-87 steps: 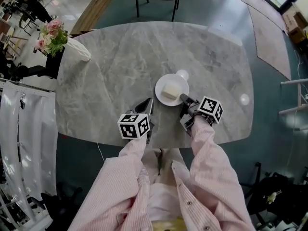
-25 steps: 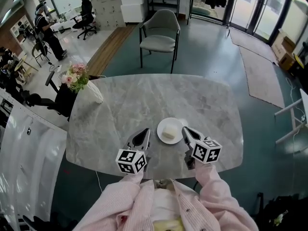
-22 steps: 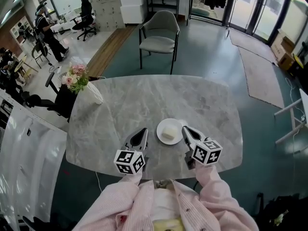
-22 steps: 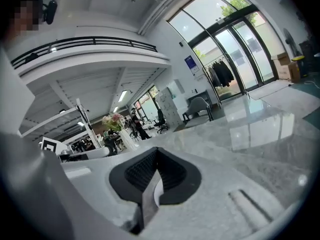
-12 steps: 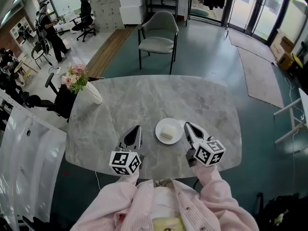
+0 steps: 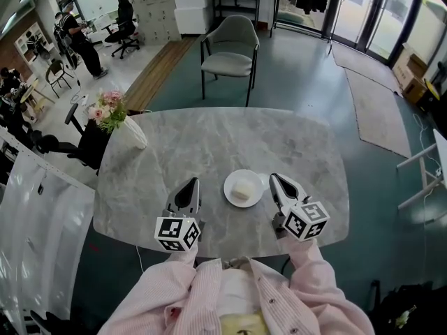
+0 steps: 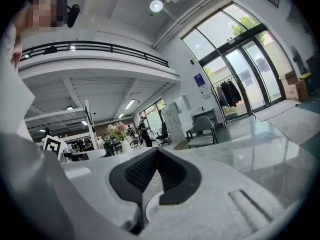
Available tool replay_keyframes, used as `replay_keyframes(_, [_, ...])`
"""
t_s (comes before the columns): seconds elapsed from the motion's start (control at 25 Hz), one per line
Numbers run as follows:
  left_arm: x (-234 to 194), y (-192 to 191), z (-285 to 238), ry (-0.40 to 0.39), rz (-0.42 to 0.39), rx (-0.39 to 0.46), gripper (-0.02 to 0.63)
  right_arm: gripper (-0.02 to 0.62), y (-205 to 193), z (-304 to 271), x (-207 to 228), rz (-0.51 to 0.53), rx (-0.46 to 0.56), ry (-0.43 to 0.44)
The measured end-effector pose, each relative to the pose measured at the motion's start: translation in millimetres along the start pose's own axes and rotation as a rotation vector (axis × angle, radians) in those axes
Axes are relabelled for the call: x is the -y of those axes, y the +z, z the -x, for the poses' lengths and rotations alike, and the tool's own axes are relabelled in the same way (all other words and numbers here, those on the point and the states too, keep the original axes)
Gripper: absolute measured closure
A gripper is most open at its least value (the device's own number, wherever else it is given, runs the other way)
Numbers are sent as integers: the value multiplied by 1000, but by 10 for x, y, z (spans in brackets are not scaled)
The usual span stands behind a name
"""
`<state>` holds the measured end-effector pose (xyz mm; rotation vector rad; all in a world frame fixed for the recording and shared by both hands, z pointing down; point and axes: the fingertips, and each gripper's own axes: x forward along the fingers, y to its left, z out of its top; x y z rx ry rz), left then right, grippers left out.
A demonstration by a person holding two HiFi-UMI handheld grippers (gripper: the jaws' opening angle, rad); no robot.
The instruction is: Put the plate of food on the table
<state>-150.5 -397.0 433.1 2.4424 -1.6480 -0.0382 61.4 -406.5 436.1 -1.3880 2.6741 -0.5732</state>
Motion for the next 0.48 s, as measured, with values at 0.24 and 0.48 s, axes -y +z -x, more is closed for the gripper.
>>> replay_keyframes(0.24, [-13,-1,4,5,-22,-8,609,591,7,3,33,4,6,-7])
replay_keyframes(0.48, [22,-1,-19,4,-28,-2,609,591,45,20,94,14,18,-14])
